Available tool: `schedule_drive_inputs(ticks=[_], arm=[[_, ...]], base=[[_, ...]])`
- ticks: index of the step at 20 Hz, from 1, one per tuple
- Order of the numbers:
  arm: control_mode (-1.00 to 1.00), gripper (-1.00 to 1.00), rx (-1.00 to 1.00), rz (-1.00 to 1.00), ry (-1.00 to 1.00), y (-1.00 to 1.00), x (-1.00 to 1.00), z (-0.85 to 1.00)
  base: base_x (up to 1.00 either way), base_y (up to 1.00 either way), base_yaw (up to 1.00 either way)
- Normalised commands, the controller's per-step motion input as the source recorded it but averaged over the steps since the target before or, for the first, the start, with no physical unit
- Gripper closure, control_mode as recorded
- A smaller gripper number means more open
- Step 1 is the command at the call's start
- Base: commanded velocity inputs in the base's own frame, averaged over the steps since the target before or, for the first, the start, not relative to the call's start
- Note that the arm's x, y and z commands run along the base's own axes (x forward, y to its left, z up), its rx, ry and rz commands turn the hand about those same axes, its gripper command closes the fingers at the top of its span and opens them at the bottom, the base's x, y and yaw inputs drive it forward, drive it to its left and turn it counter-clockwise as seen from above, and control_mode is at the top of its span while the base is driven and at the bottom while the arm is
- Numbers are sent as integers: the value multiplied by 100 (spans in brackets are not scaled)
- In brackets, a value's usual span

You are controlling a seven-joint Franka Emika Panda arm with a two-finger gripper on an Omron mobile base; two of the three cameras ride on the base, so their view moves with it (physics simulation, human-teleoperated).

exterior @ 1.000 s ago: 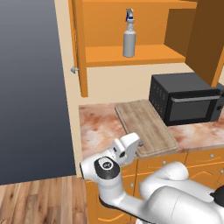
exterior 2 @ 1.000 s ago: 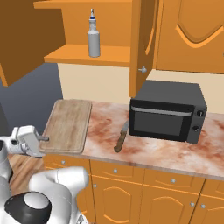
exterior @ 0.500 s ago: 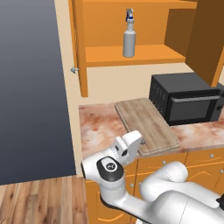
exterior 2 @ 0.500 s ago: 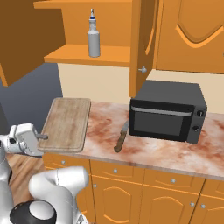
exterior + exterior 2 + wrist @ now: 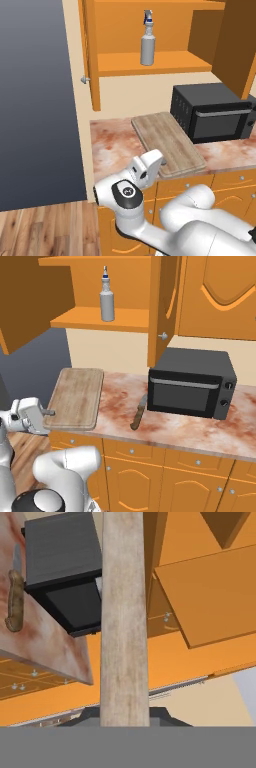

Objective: Move the cutting board and knife to the sink. Then move spray from the cabinet to the counter.

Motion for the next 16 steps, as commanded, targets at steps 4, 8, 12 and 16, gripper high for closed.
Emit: schedule_drive_inputs(ticks=[4,8,12,16], arm=[[100,100,0,0,0,0,0,0],[100,100,0,0,0,0,0,0],[100,100,0,0,0,0,0,0],[100,100,0,0,0,0,0,0]], base=[[-28,0,0],[-54,0,0],[-62,0,0],[-52,0,4]])
